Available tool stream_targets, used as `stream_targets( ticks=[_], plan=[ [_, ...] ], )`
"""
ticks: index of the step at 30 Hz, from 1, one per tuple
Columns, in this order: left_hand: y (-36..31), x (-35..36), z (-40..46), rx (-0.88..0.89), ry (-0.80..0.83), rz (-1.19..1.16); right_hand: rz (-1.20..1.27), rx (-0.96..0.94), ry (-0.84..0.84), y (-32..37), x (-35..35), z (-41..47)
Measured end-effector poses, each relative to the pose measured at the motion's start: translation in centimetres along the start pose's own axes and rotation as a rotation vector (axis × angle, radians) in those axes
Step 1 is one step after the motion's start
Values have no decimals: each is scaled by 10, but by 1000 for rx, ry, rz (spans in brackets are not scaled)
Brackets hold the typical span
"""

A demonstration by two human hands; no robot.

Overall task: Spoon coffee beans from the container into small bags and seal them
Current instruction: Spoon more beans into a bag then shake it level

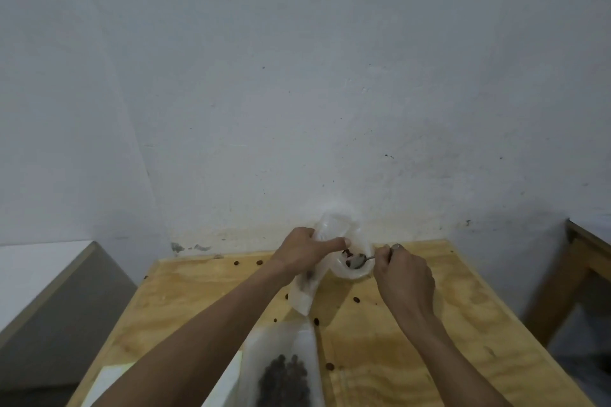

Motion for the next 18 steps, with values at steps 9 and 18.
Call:
stream_targets(
  ticks=[9,18],
  plan=[
    [-17,-5,-3,92,42,119,461,606,78,-27,17,-7],
    [8,-13,2,-5,0,172,648,634,114,-28,16,-12]
  ],
)
Point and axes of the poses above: each hand's wrist, its own z-axis towards the middle knuckle, its own x-axis out of the palm, y = z × x, the point moved 3 cm from there along z, towards the middle knuckle, and after that the axes turned 10 degrees about -y, right-handed, at the moved point
